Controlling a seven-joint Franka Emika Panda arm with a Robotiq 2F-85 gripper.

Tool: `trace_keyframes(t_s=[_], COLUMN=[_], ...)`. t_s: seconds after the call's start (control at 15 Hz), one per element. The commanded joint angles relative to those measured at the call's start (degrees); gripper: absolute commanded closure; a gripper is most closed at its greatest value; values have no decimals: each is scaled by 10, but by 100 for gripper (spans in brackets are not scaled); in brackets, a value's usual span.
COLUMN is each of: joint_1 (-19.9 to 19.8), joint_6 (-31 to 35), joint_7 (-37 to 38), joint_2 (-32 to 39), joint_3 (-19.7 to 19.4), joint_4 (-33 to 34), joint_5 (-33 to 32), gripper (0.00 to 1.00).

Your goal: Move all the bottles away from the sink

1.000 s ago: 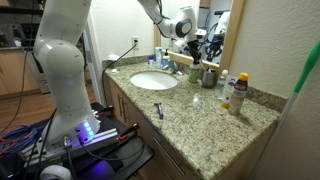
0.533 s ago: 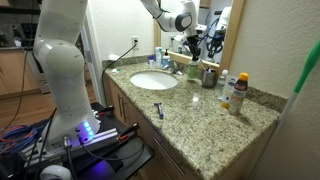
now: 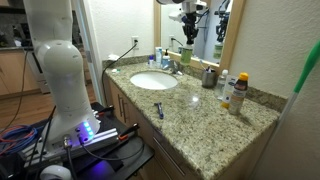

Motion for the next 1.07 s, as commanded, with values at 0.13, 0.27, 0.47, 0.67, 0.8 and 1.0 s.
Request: trace_keyframes(t_s=[0.13, 0.27, 0.47, 0.67, 0.8, 1.0], joint_1=[-41, -49, -63, -60, -70, -104], joint_6=[-112, -138, -98, -117, -44, 28], joint_7=[-198, -266, -253, -250, -199, -166], joint_2=[-179, -227, -239, -234, -199, -168], joint_3=[-21, -46, -79, -83, -69, -100], joint_4=[-136, -188, -244, -232, -238, -246], joint_5=[11, 10, 23, 8, -24, -70], gripper=[93, 93, 93, 71, 93, 93])
